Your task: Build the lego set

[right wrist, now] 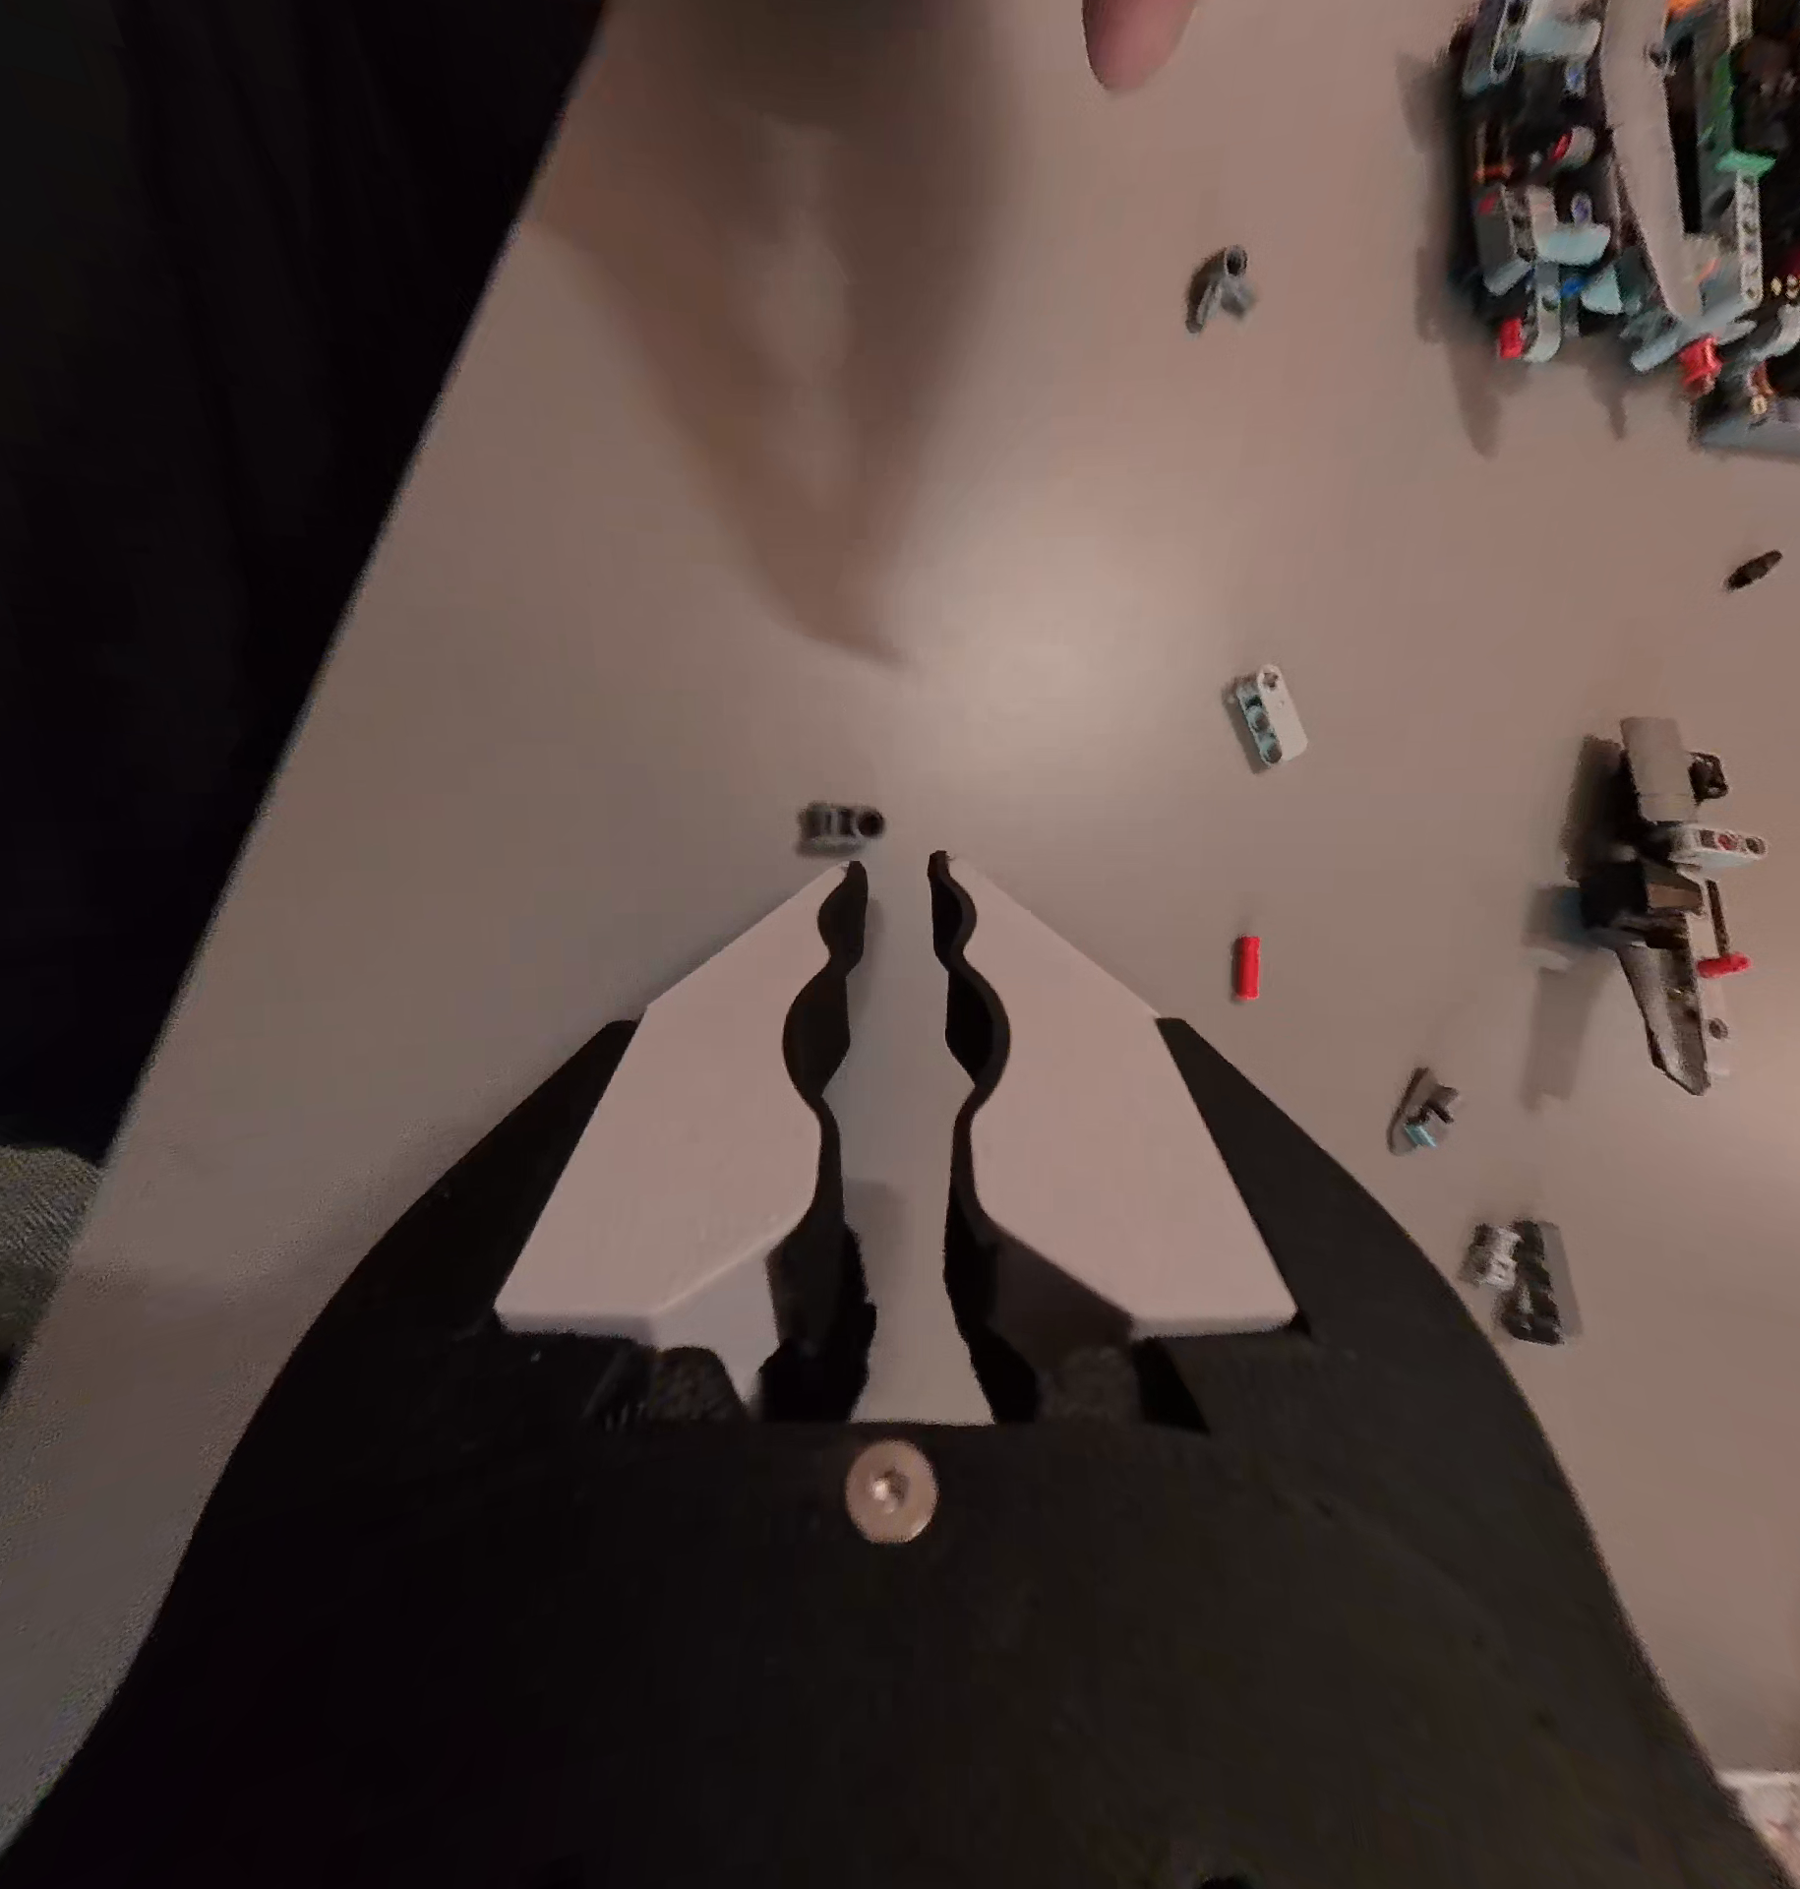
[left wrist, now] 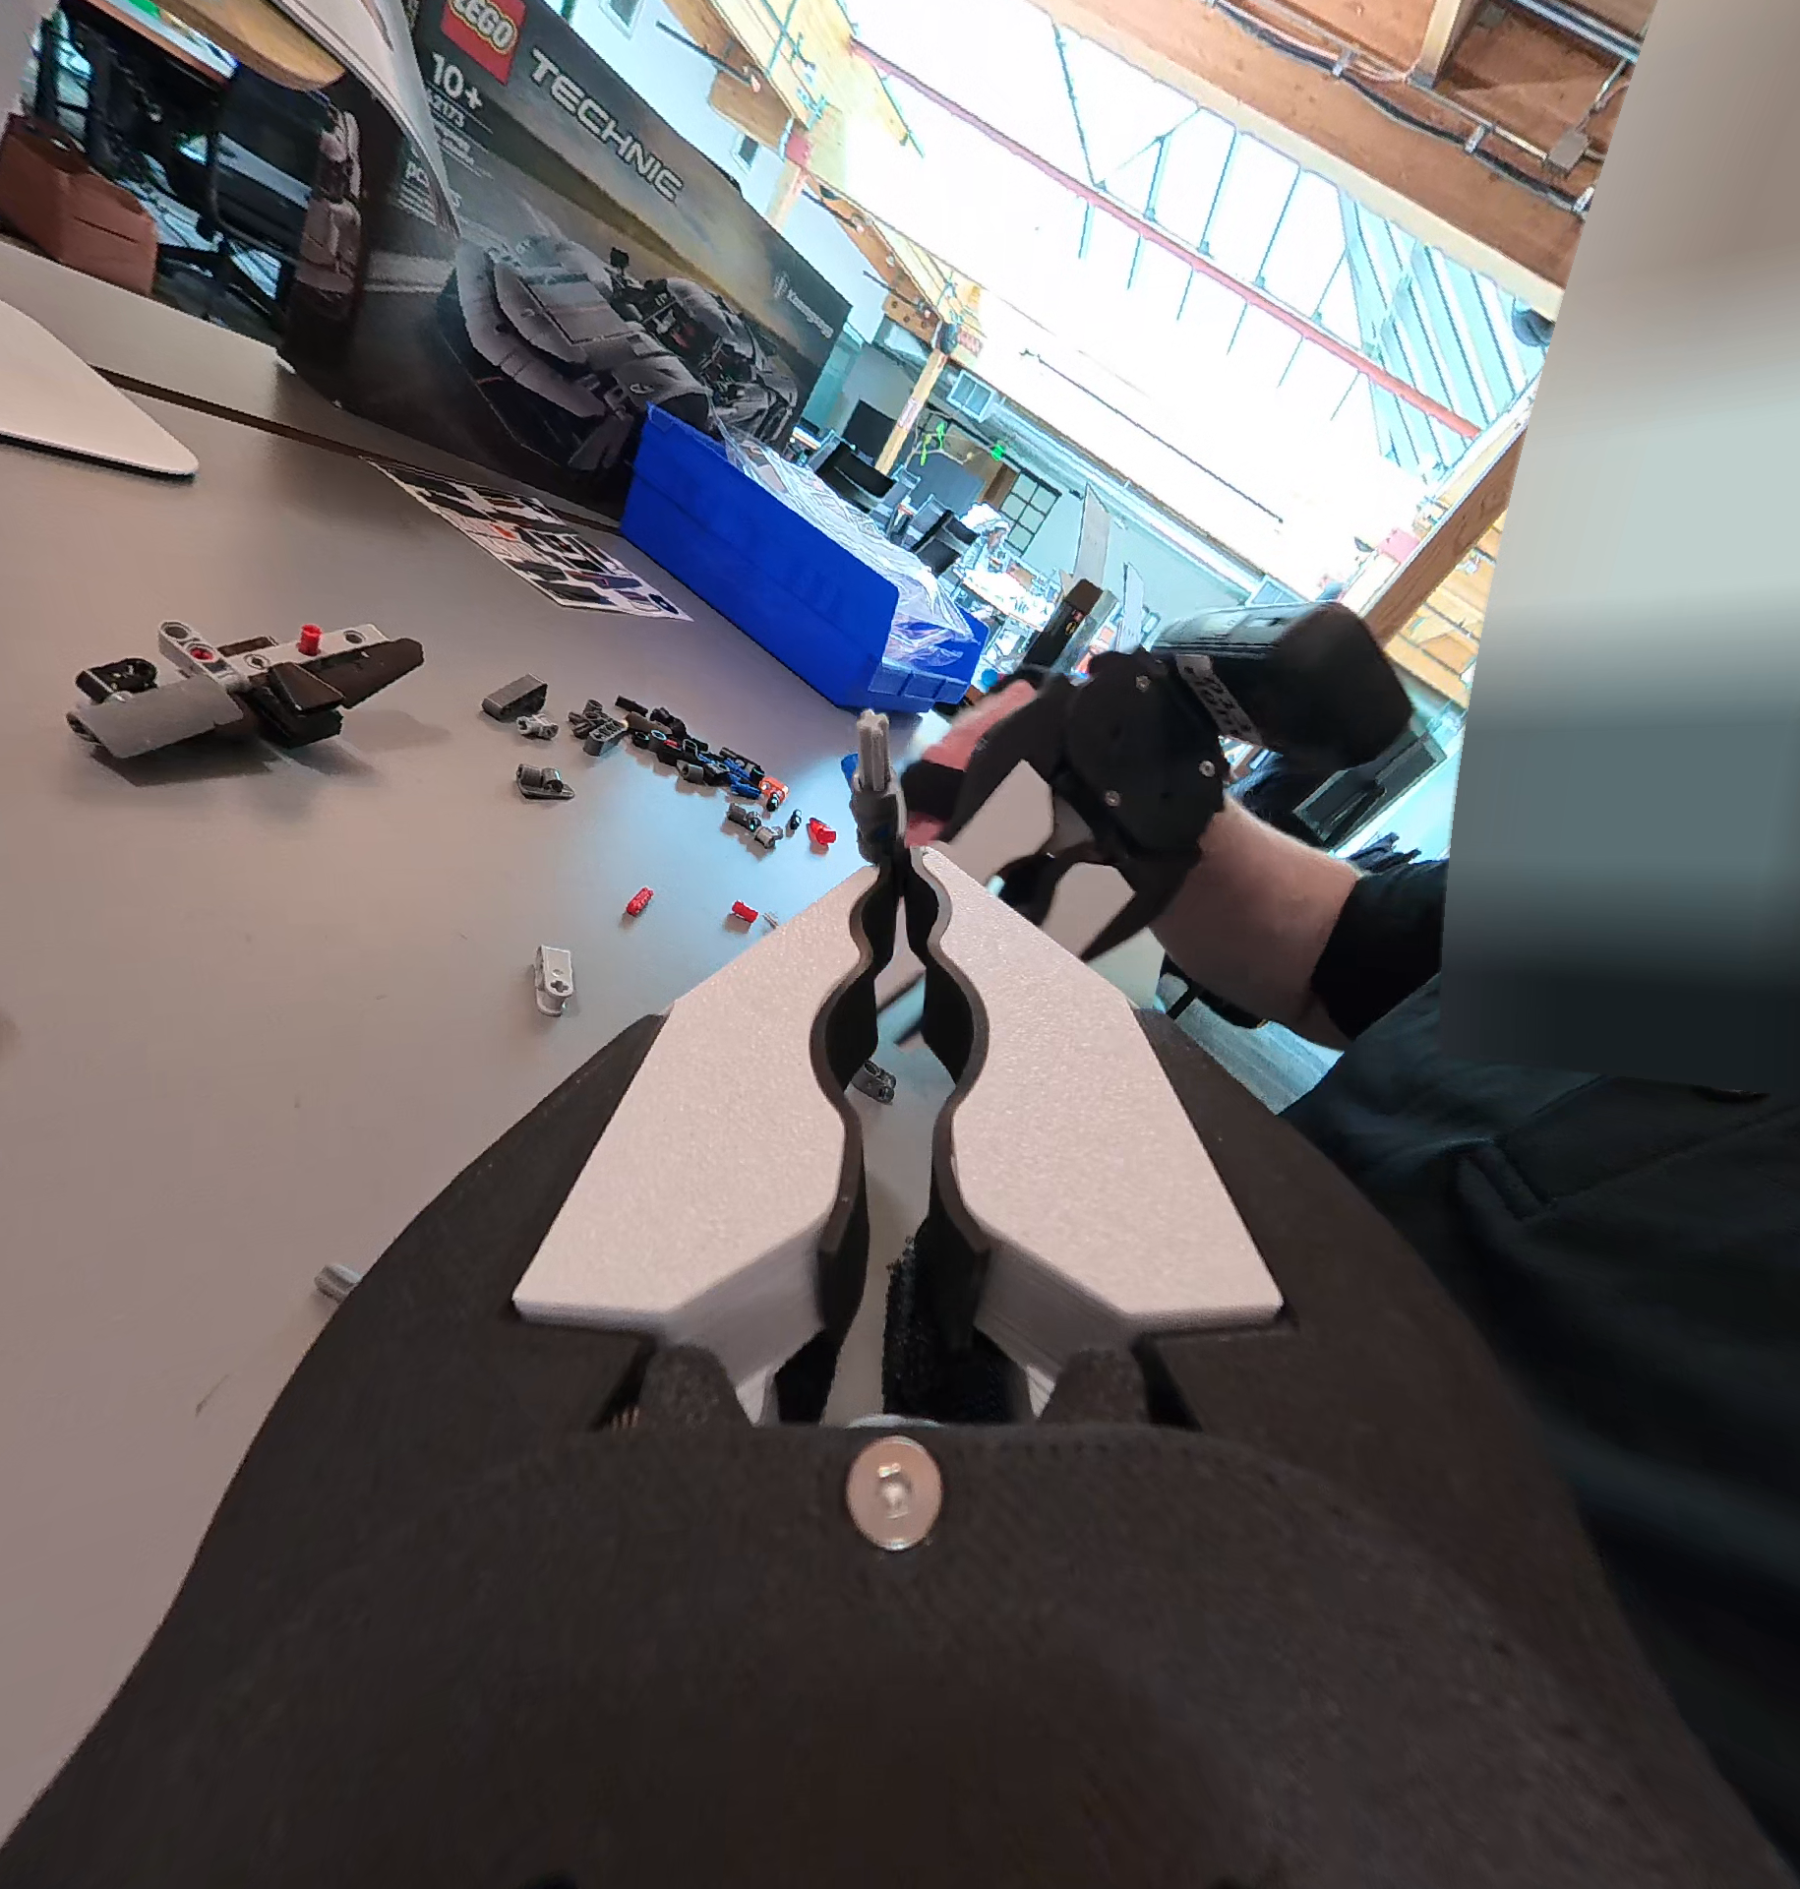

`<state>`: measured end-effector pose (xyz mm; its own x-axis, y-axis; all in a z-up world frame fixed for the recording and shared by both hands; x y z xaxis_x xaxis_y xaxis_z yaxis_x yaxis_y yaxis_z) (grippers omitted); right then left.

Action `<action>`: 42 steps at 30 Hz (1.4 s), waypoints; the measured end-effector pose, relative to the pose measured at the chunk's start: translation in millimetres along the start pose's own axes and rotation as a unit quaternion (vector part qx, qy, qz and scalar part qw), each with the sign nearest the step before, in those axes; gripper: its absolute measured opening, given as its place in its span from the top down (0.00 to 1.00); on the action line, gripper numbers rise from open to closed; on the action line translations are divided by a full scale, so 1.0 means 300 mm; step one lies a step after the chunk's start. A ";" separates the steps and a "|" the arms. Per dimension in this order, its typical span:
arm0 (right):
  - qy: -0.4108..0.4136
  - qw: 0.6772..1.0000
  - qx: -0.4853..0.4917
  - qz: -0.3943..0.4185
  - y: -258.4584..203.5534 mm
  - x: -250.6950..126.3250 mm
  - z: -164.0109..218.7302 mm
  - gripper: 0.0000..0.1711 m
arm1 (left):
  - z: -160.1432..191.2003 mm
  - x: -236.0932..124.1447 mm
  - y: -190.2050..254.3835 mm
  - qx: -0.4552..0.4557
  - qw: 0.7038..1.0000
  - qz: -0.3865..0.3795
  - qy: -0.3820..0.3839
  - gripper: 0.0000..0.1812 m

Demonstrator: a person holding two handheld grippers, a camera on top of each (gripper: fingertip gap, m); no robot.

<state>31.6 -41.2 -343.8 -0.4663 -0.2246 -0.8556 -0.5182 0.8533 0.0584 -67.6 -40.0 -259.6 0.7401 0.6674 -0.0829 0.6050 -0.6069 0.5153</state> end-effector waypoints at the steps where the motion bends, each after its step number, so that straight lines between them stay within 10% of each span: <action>1: -0.008 1.000 -0.005 0.001 0.010 0.000 0.015 0.94 | 0.004 0.000 0.002 0.002 1.000 0.000 -0.002 1.00; 18: -0.018 0.989 -0.108 -0.101 0.000 0.062 -0.030 0.94 | -0.003 -0.014 -0.003 -0.008 1.000 -0.001 0.006 1.00; 42: 0.060 0.995 0.008 -0.078 0.023 0.031 -0.046 0.97 | -0.001 -0.007 0.002 -0.005 1.000 0.000 0.000 1.00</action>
<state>13.9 -43.8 -344.3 -0.4642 -0.4089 -0.7857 -0.5805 0.8105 -0.0788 -69.0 -41.5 -258.8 0.7397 0.6678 -0.0824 0.6025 -0.6028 0.5230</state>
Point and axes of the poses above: each gripper's, where its closed fingertips meet, x out along the fingers, z out of its underside, y = z × x across the jaws, the point moved 1 cm from there along -x, back along the fingers, and after that the axes turned 15 degrees about -z, right-handed, at the moved point
